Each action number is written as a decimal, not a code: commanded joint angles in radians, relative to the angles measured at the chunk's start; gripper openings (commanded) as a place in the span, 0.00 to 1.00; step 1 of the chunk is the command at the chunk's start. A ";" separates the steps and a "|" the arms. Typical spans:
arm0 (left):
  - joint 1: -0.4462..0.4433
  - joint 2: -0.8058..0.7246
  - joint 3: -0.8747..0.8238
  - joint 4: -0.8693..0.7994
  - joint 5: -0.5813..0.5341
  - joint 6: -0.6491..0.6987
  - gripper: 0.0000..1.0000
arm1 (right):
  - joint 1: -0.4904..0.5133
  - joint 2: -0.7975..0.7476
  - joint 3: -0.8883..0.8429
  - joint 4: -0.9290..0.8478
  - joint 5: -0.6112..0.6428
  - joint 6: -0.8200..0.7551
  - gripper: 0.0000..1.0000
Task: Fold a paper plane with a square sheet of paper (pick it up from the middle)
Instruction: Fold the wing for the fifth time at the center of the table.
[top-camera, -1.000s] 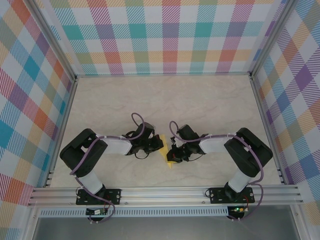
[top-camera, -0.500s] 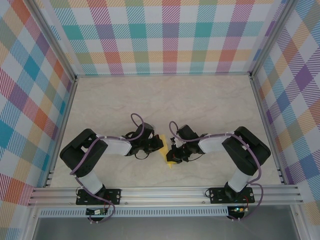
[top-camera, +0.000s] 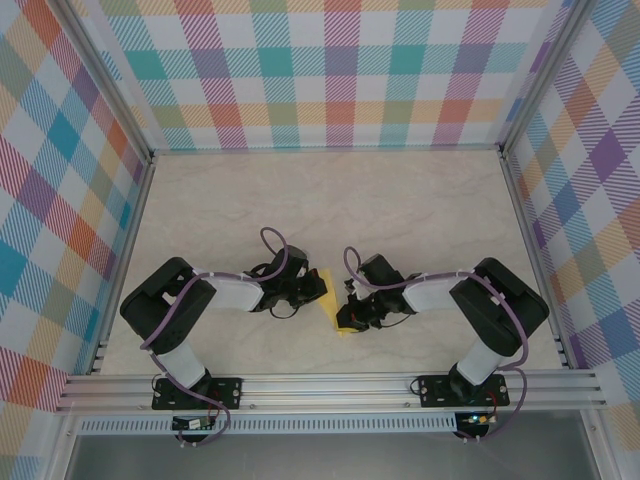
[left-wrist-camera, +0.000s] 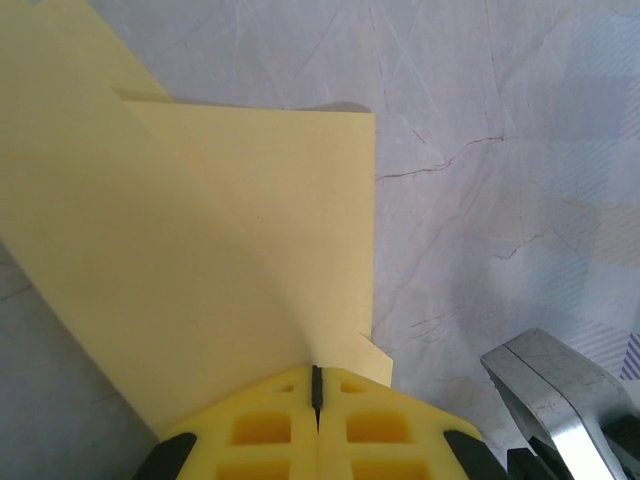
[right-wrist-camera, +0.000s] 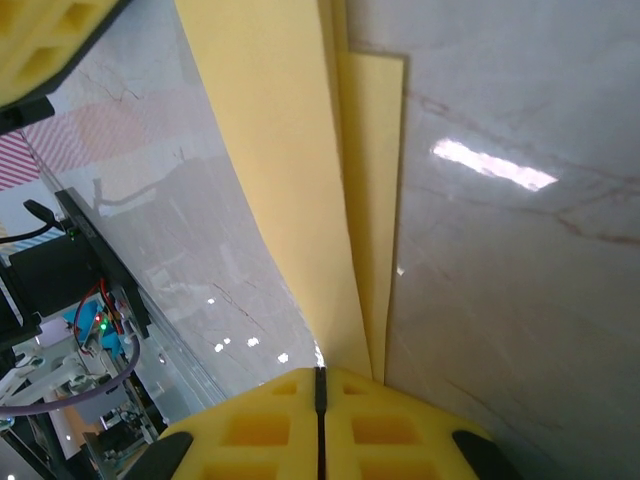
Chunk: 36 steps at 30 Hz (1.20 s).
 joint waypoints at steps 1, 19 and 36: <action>-0.006 0.059 -0.031 -0.071 -0.080 -0.005 0.00 | 0.006 -0.017 -0.032 -0.064 -0.032 -0.031 0.07; -0.007 0.060 -0.035 -0.059 -0.085 -0.026 0.00 | 0.033 -0.030 -0.050 -0.186 -0.034 -0.121 0.09; -0.006 0.037 -0.048 -0.058 -0.080 -0.019 0.00 | 0.047 -0.275 0.057 -0.317 0.162 -0.071 0.11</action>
